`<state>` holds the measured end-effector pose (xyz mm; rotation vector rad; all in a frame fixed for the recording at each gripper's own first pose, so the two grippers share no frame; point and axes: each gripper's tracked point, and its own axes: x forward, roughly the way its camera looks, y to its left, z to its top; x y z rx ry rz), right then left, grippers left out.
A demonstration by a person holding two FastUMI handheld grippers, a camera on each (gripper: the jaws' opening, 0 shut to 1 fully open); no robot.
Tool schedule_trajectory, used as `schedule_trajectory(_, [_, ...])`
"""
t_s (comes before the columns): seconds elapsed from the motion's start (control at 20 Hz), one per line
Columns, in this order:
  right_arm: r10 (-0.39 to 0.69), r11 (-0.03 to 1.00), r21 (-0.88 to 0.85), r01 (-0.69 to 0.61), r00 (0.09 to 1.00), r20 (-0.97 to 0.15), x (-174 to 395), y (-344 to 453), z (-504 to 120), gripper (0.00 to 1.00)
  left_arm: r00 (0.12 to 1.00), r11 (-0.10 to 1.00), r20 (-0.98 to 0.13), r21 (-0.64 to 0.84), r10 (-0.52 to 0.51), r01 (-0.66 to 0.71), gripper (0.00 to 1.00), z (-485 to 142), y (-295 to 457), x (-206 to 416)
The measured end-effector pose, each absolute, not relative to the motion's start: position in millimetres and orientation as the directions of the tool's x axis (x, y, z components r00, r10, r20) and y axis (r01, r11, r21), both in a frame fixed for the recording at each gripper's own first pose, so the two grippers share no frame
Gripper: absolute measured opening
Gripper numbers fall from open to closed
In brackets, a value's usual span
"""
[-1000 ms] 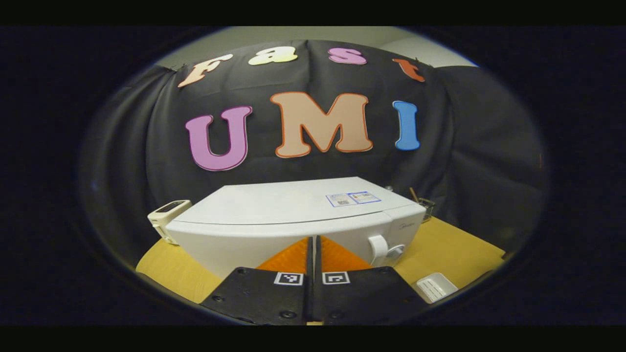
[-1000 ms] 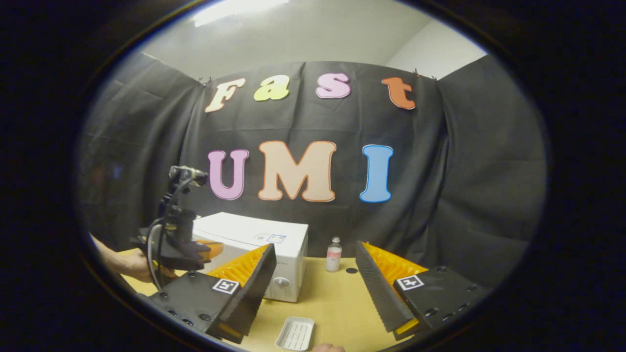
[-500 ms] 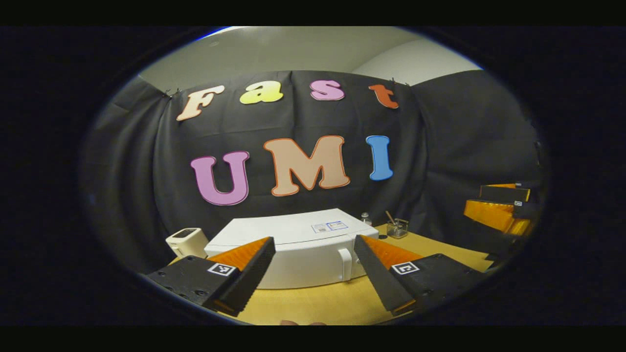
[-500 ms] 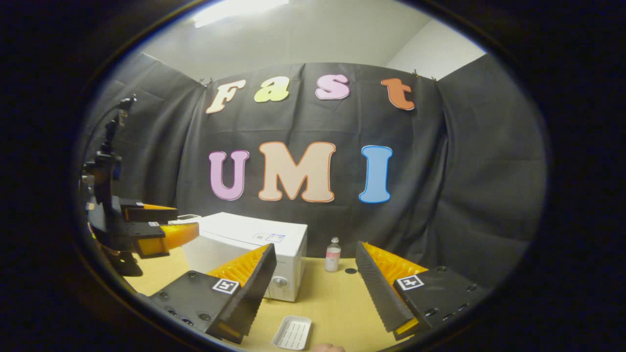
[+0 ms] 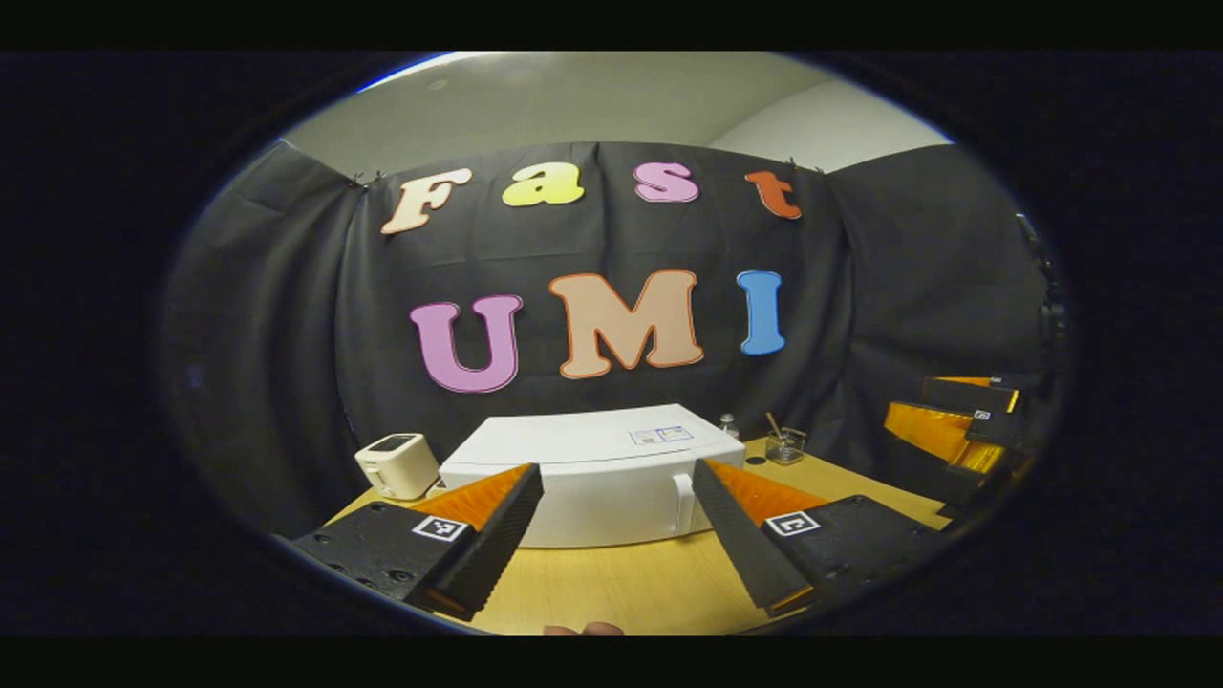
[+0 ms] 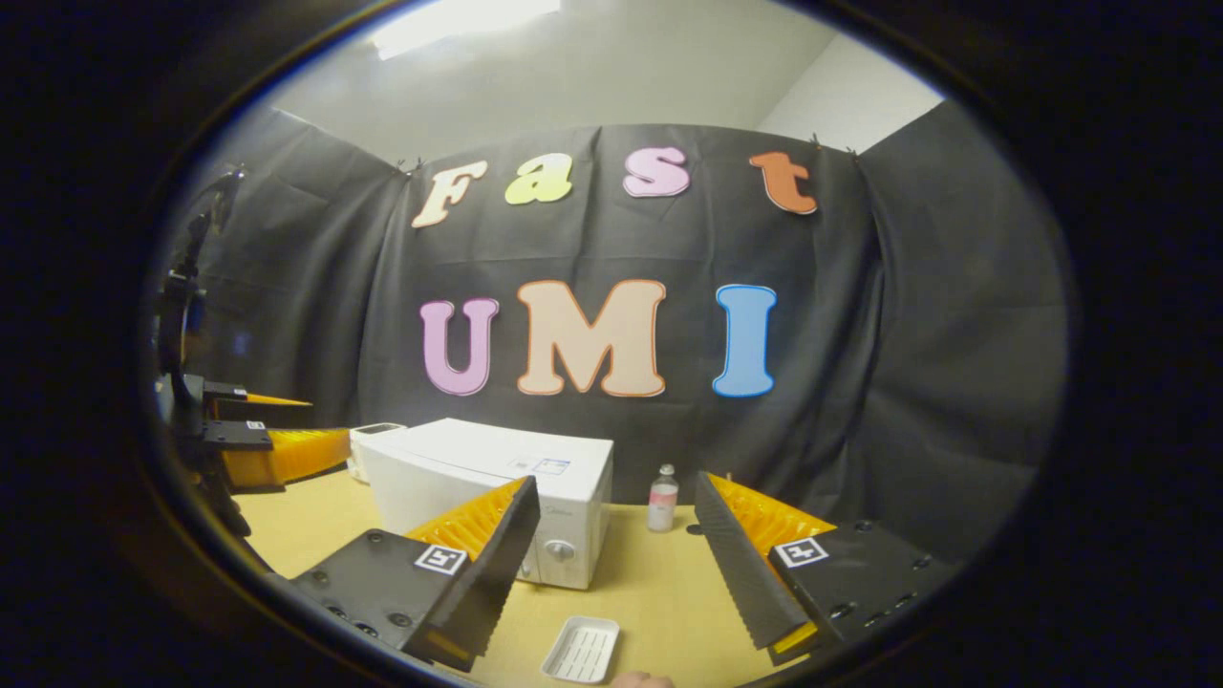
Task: Open the microwave oven with the left hand, put the food in, and close the microwave oven.
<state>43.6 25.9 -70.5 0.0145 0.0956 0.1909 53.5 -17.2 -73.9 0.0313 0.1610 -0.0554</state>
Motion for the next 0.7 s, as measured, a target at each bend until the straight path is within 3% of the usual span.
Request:
schedule_trajectory(0.05, [0.191,0.982,0.021,-0.189,0.977,-0.09,43.0,27.1,-69.4,1.0,0.986,0.998,-0.162,0.031,-0.049,0.055,0.97,-74.0,-13.9,52.2])
schedule_trajectory(0.1, [0.189,0.982,0.021,-0.188,0.978,-0.09,41.9,28.6,-69.0,0.93,0.986,0.998,-0.158,0.031,-0.049,0.054,0.98,-72.4,-12.0,51.7])
schedule_trajectory(0.5, [0.156,0.988,0.004,-0.156,0.985,-0.077,34.4,36.8,-61.5,0.93,0.986,0.996,-0.149,0.03,-0.074,0.08,0.97,-68.0,-4.8,45.4])
schedule_trajectory(0.55, [0.155,0.988,0.008,-0.155,0.984,-0.084,34.6,37.0,-63.0,1.0,0.986,0.996,-0.149,0.029,-0.077,0.082,0.97,-68.5,-4.4,45.2])
schedule_trajectory(0.6, [0.149,0.989,0.012,-0.148,0.985,-0.087,35.7,36.4,-62.8,0.93,0.984,0.996,-0.155,0.025,-0.084,0.089,0.97,-69.4,-4.5,43.7])
schedule_trajectory(0.65, [0.143,0.99,0.011,-0.143,0.986,-0.085,36.0,35.7,-60.4,1.0,0.983,0.995,-0.156,0.021,-0.092,0.096,0.97,-69.4,-6.1,42.0])
schedule_trajectory(0.7, [0.134,0.991,0.003,-0.135,0.988,-0.082,37.5,34.4,-58.8,0.93,0.983,0.994,-0.156,0.018,-0.1,0.104,0.98,-68.9,-6.8,40.8])
